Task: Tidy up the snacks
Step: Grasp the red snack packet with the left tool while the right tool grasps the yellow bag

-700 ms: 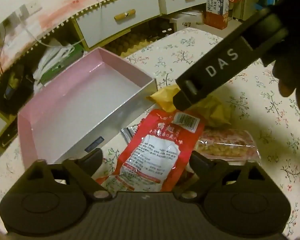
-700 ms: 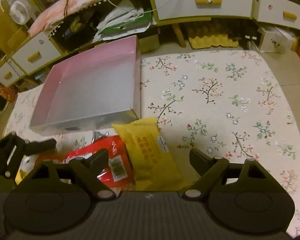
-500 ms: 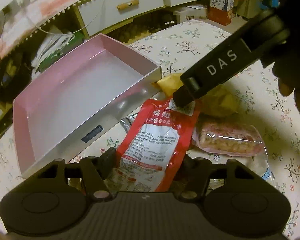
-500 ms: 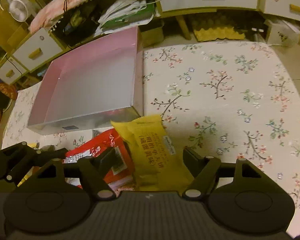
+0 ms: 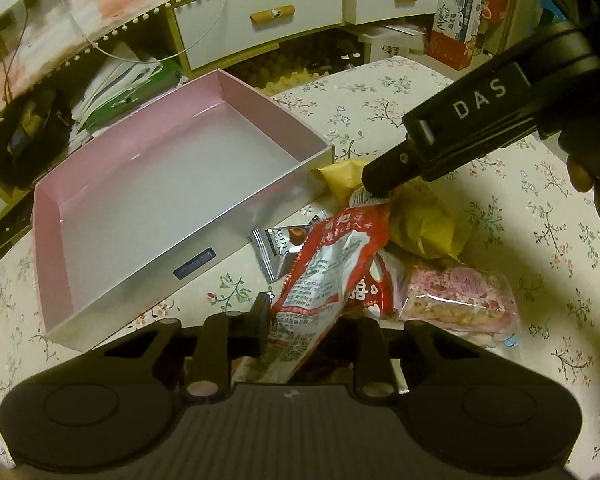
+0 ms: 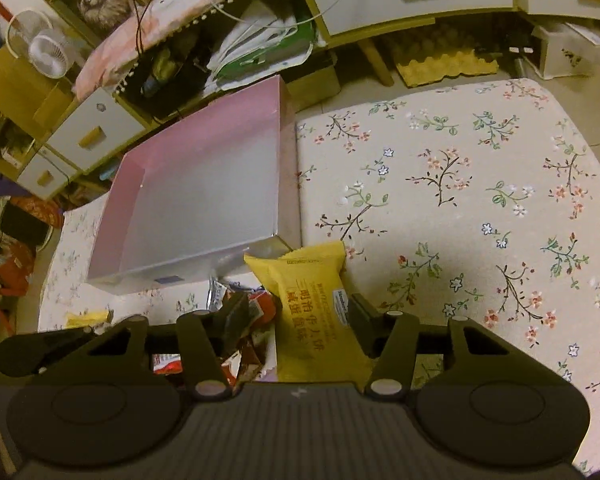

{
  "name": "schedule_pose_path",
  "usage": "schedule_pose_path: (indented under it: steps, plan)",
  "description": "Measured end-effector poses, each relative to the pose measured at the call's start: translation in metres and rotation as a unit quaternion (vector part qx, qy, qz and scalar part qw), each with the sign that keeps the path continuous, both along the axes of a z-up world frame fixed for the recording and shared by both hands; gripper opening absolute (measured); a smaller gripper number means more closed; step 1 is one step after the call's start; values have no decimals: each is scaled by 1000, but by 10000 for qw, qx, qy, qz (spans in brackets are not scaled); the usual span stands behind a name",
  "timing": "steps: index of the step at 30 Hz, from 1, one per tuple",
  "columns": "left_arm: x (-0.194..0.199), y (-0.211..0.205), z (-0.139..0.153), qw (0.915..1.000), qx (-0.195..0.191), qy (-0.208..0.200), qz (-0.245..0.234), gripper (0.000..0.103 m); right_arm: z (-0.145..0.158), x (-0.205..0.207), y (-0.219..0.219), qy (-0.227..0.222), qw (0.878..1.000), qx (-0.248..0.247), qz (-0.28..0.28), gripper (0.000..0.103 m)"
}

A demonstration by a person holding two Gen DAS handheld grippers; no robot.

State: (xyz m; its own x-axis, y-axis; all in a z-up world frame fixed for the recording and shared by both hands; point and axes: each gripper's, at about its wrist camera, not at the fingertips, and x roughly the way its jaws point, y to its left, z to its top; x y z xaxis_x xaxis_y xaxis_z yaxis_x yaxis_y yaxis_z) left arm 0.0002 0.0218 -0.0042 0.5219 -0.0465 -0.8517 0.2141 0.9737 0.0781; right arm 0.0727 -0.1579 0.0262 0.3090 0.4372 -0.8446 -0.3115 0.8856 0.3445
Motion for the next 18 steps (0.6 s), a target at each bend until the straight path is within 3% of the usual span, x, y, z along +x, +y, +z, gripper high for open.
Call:
schedule_pose_path:
  steps: [7,10,14,18]
  plan:
    - [-2,12,8,9988,-395,19,287,25,6,-2,-5,-113,9996,262,33,72]
    - [-6,15,11,9976,-570,42,379,25,5,-1,-5,-103,9995,283,-48,72]
    - [-12,22,20,9954,-763,-48,577,24,6,-1,-15,-29,9969,736,-272,73]
    - [-19,23,21,9944,-825,-59,652,24,4,-3,-11,-59,9977,655,-185,76]
